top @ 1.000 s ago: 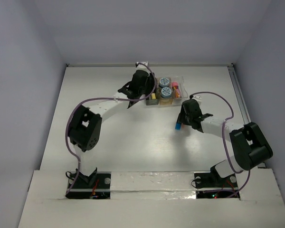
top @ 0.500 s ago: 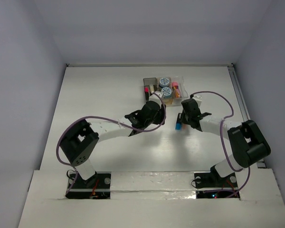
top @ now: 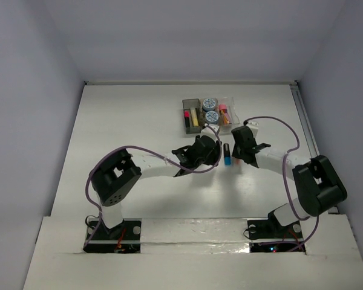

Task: Sort the stationery into containers
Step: Pick up the pen from the center of the board.

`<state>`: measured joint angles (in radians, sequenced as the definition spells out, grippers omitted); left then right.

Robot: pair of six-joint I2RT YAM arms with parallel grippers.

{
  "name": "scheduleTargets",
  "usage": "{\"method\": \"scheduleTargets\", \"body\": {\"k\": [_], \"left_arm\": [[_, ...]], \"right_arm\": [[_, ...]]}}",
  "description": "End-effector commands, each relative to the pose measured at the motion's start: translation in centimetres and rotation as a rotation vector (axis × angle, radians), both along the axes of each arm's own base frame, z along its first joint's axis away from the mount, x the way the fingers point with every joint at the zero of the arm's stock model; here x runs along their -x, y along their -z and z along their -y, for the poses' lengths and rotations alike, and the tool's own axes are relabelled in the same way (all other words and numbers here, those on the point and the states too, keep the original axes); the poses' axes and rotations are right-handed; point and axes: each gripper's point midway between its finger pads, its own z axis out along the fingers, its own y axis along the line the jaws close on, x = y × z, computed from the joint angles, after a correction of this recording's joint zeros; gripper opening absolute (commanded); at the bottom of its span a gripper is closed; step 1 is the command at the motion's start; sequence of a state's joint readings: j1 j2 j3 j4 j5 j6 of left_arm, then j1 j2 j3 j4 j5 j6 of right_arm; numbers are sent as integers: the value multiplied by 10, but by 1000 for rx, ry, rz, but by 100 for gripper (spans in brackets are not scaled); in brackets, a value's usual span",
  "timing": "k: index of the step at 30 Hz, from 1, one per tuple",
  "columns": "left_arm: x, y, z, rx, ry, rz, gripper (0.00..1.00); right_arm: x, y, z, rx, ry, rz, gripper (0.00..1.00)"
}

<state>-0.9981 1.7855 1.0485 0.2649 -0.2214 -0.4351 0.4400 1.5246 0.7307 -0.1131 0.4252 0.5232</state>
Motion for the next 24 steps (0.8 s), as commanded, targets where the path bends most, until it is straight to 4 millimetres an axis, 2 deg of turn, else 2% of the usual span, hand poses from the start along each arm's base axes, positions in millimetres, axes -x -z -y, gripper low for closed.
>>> {"method": "scheduleTargets", "body": {"k": [1,2,3,6,7,13,14,15,18,20,24], "left_arm": [[-12,-21,13,47,-44,49,50],[-14,-19,15,39,-47,49,50],[-17,-18,20,37,-50,48,50],[-23,-13,26,25,-58,43,51],[-25,-13,28,26,-59,44,51],[-29,-3,49,20,-44,26,51],[-32,-6,54,26,-45,30,51],[-33,2,56,12,-45,22,51],[-39,9,63,-4,-48,17,51],[-42,8,69,-3,-49,17,51],[-43,28,75,-57,-48,4,51]], "right_arm": [[-6,-44,4,-20,31,122,14],[-6,-51,5,-25,34,140,14],[-5,-67,6,-38,34,177,14],[-1,-88,12,-40,40,222,14],[1,-103,14,-50,44,261,14],[13,-140,26,-55,60,345,15],[15,-149,29,-59,64,371,15],[17,-153,31,-56,68,378,15],[20,-167,34,-57,68,410,15],[21,-171,34,-63,61,418,15],[22,-175,31,-82,47,435,15]]}}
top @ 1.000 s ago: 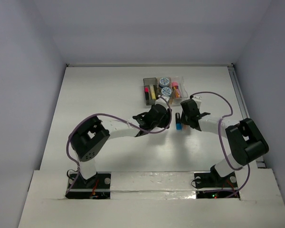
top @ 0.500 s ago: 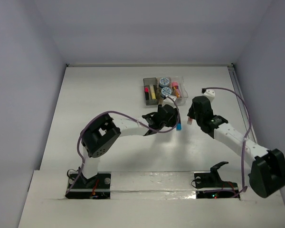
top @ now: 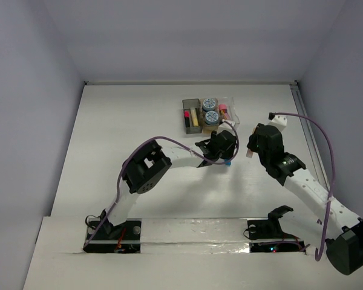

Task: Sort the stationery into containers
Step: Pick up the pen from the center of the board, then place the pen in the storage box.

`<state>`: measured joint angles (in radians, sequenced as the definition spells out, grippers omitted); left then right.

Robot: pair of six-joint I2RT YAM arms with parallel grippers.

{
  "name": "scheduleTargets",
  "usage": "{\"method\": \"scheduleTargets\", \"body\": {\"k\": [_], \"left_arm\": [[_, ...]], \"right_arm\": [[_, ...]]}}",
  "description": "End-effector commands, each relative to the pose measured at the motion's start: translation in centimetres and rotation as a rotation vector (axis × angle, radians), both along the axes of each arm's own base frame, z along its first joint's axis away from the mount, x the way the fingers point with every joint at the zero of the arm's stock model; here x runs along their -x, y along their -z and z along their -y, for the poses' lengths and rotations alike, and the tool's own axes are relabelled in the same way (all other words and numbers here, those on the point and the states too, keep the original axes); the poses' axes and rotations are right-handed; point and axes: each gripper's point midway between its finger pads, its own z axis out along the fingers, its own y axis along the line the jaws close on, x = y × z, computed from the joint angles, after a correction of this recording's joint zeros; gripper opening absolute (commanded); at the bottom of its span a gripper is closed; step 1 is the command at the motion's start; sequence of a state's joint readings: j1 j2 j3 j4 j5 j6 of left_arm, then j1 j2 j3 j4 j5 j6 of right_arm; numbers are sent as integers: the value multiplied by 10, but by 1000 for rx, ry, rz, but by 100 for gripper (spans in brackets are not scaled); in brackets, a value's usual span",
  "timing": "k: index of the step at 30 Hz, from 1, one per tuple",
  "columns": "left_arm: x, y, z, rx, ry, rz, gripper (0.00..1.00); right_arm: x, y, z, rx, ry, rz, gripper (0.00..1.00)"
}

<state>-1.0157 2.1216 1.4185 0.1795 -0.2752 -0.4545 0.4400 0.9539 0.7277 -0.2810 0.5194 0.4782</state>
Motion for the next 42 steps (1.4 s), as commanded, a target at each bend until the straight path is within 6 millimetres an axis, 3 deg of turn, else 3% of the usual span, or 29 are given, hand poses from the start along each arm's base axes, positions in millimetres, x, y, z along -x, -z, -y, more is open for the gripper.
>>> {"method": "scheduleTargets", "body": {"k": [1,7,8,9,14,18,23,29,30,32,35,36,38,39,42], "left_arm": [[-3,-1,8,-27,-15,10,51],[-6,21,11,-96,-34,-2,50],[-11,17,14,-100,-45,8,49],[-12,29,11,-133,-55,0,47],[-10,38,-10,-207,-109,21,19],[-2,19,-32,-177,-138,50,0],[8,-24,-59,-65,-191,103,0],[28,-67,-101,51,-232,126,0],[34,-74,-111,68,-236,129,0],[40,-82,-118,101,-243,126,0],[47,-98,-135,155,-260,131,0],[51,-105,-142,177,-260,136,0],[53,-110,-149,193,-266,134,0],[52,-116,-157,208,-278,139,0],[51,-124,-173,224,-302,148,0]], "right_arm": [[-3,-22,0,-9,-1,58,16],[-1,-23,-4,-29,-18,72,16],[-1,-24,-4,-32,-23,74,16],[-1,-23,-5,-33,-24,74,16],[0,-23,-7,-45,-38,77,16],[-1,-28,-8,-52,-40,95,16],[-6,-33,-18,-73,-80,113,16],[-27,-36,-63,-180,-245,148,17],[-32,-46,-80,-227,-313,189,17],[-45,-37,-100,-271,-367,158,17],[-65,-46,-131,-343,-454,176,18],[-76,-30,-144,-350,-468,142,18],[-90,-23,-155,-360,-483,128,18],[-100,-18,-171,-367,-515,113,18],[-117,-18,-187,-381,-535,125,18]]}}
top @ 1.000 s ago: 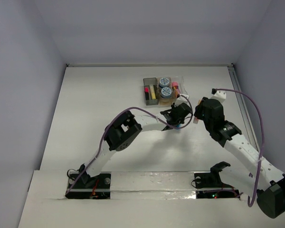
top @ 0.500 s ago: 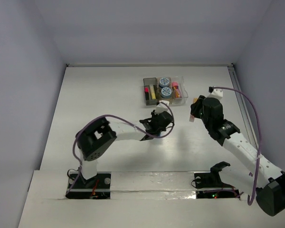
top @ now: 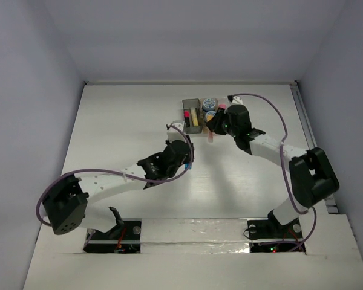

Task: Sort the stationery into containers
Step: Place the pen in the storage box.

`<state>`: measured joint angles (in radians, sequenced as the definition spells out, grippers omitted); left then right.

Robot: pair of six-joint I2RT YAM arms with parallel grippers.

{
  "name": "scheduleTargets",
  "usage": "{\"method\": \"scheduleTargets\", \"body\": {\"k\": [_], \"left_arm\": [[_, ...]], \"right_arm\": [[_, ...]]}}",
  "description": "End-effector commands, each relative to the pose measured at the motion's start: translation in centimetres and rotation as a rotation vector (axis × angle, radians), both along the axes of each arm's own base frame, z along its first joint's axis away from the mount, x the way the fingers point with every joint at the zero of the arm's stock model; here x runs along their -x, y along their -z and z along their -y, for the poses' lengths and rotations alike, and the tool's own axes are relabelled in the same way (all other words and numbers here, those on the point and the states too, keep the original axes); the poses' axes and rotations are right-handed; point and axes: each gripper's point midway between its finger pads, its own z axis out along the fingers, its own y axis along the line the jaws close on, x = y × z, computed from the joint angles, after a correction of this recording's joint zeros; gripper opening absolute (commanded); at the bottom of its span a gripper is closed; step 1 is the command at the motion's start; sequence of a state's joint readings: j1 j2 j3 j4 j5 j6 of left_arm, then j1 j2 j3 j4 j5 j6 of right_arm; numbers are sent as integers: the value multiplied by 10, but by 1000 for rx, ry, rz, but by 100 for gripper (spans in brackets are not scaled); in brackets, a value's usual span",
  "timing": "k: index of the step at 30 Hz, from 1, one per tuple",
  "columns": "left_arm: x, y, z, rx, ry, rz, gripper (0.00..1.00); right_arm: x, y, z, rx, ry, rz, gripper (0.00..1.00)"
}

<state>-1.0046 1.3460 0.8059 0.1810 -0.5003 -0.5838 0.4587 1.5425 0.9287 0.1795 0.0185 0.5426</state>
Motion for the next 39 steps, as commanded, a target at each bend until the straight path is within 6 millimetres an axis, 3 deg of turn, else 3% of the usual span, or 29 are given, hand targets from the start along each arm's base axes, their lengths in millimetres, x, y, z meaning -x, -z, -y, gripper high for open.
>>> {"method": "scheduleTargets", "body": {"k": [1,7,8,10,11,13,18,19,20,22,24,28,31,33,34,36,39], "left_arm": [[-3,-18,-18,61,-38,20,0],[-16,-36,-47,110,-76,47,0],[-18,-38,-50,114,-79,50,0],[-22,-45,-54,121,-85,62,0],[-26,-47,-58,116,-97,69,0],[-31,-52,-60,113,-107,80,0],[-51,-62,-65,116,-127,109,0],[-52,-63,-63,114,-122,110,0],[-56,-65,-63,115,-125,114,0],[-64,-70,-61,110,-125,125,0],[-71,-69,-60,96,-131,123,0],[-87,-81,-52,109,-131,155,0],[-105,-83,-40,102,-127,156,0],[-123,-82,-31,86,-132,159,0],[-130,-81,-31,81,-141,159,0],[-141,-79,-22,69,-133,159,0],[-168,-74,-10,61,-136,161,0]], "right_arm": [[-30,-54,-45,-125,-86,153,18],[-69,-64,-59,-122,-60,189,21],[-75,-50,-62,-108,-60,168,21],[-83,-43,-64,-97,-49,158,22],[-88,-46,-66,-98,-49,164,24],[-95,-29,-70,-85,-48,131,27],[-105,-18,-70,-70,-21,109,48],[-106,-19,-70,-67,-23,113,51],[-106,-21,-71,-66,-27,117,65],[-107,-33,-72,-64,-39,136,68],[-106,-44,-71,-65,-42,154,81],[-92,-87,-62,-81,-42,235,83],[-68,-118,-43,-93,-12,297,75],[-45,-132,-26,-100,11,324,33],[-38,-135,-18,-107,34,329,19],[-22,-136,-7,-116,54,335,3],[9,-127,15,-136,93,322,3]]}}
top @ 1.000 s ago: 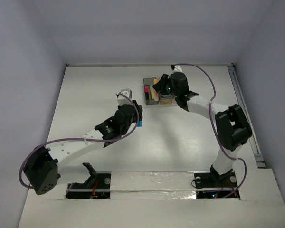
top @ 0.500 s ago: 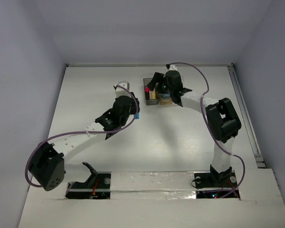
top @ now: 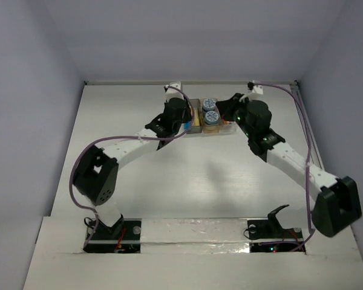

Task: Sort the stationery into containers
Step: Place the pen in the storage box.

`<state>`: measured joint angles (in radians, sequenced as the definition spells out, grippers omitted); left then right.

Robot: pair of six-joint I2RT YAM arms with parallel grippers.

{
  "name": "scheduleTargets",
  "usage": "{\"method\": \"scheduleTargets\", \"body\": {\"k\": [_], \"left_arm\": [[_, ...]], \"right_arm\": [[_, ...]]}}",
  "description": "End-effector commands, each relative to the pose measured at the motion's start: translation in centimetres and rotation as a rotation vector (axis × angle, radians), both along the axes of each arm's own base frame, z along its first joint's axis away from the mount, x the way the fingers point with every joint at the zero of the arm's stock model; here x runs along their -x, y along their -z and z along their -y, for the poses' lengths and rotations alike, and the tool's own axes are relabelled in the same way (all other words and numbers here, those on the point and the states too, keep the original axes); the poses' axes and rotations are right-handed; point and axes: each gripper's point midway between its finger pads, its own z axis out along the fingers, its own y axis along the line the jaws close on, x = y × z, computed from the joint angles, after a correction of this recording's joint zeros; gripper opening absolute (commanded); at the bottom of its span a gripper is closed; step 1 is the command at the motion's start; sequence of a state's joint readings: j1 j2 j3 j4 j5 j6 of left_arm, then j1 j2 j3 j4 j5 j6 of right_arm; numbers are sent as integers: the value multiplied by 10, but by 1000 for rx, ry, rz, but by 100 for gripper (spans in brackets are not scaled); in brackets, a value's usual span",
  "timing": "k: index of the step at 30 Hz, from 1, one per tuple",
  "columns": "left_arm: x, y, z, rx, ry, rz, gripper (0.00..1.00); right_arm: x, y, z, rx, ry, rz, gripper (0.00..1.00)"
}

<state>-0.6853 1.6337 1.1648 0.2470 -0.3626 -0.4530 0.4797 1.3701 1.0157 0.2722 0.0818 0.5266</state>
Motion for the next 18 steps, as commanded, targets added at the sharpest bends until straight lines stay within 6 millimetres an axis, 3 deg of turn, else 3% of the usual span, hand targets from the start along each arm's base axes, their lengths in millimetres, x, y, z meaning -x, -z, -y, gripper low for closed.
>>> {"method": "scheduleTargets", "body": {"k": [1,6,9,13,14,15,18], "left_arm": [[-31,-26,23,39,33,86,0],[-69,-7,33,1,3,77,1],[-86,21,41,-31,5,45,2],[-102,26,43,-43,-13,50,6],[-103,29,44,-51,-10,43,9],[-105,34,45,-64,-6,36,20],[-107,32,48,-73,9,34,38]], "right_arm": [[30,17,24,-19,61,-14,3],[68,26,48,-12,75,-17,6],[87,28,61,15,88,-13,7],[101,24,66,25,70,-2,8],[103,23,67,28,69,1,9],[105,24,68,32,67,1,9],[106,29,71,48,75,-8,11]]}}
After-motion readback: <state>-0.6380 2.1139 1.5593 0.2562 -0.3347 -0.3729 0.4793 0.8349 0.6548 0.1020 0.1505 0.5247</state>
